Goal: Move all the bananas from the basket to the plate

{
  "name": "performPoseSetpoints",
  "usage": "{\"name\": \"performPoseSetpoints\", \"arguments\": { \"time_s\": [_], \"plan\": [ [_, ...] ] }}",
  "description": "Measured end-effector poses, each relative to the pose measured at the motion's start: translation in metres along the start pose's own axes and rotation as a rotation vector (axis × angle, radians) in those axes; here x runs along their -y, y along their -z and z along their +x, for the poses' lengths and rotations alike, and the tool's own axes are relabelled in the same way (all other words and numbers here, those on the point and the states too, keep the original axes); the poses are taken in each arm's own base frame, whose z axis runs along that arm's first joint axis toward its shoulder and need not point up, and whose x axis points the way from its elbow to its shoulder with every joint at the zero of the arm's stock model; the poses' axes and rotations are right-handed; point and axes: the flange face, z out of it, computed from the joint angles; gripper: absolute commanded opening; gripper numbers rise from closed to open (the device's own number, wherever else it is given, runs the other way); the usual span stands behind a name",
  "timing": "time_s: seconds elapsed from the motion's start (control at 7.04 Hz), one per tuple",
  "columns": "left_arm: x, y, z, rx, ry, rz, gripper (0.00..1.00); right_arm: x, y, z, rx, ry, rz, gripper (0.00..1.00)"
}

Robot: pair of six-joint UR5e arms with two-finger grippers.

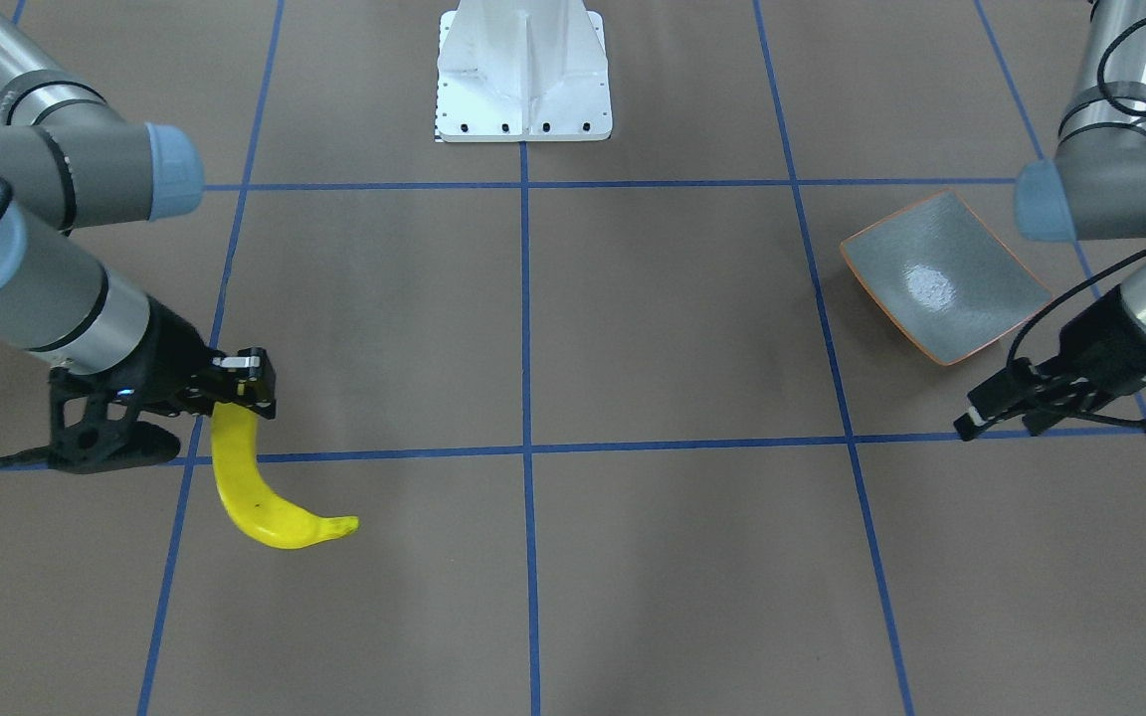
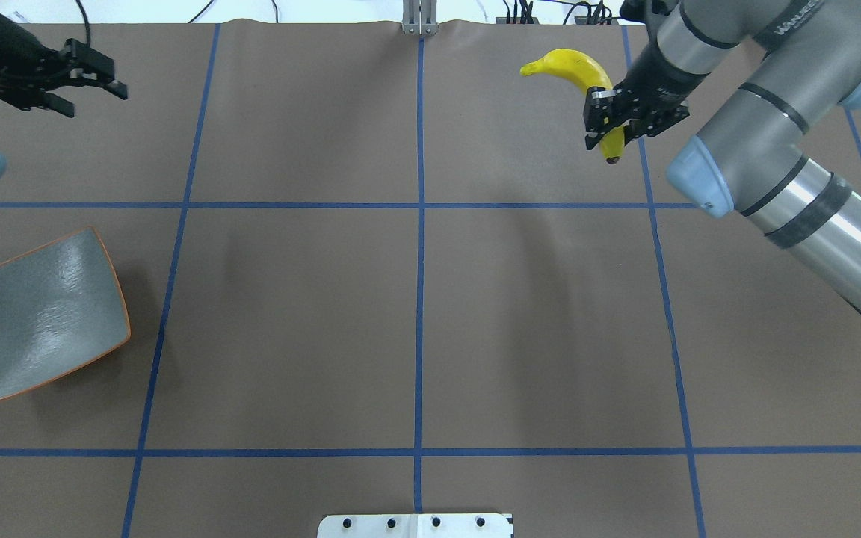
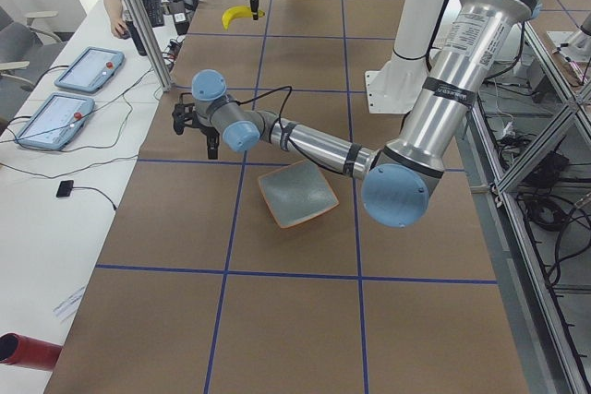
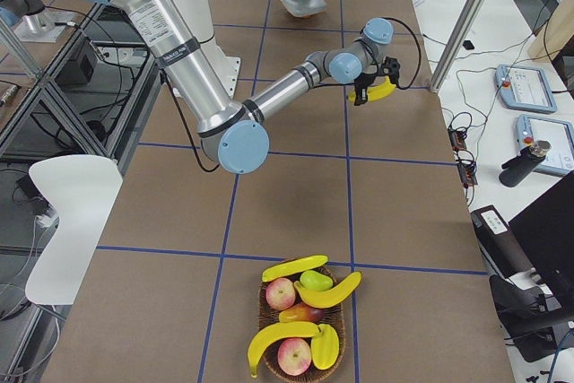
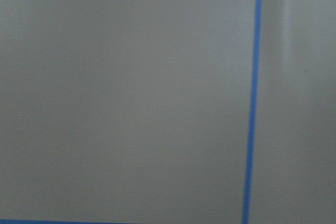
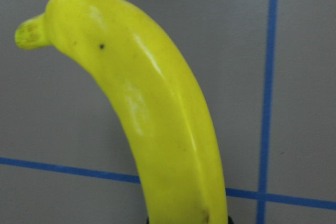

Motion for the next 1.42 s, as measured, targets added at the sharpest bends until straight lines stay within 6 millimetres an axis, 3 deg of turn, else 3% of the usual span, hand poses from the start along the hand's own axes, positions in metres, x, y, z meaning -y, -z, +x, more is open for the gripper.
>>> {"name": "performPoseSetpoints", "arguments": {
  "time_s": [0.28,0.57,0.99,1.42],
  "plan": [
    [-0.039,-0.021,0.081,-0.184,0.077,0.028,1.00,-0.039,0.000,-0.066,0.063,-0.031,-0.019,0.00],
    [-0.081,-0.034,0.138,-0.391,0.182,0.085,1.00,-0.063,0.005,-0.102,0.104,-0.027,-0.034,0.00],
    [-0.145,-0.057,0.211,-0.631,0.338,0.089,1.00,-0.087,0.010,-0.131,0.148,0.019,-0.055,0.00],
    [-0.192,-0.071,0.250,-0.752,0.483,0.062,1.00,-0.090,0.011,-0.139,0.157,0.032,-0.061,0.00]
  ]
}}
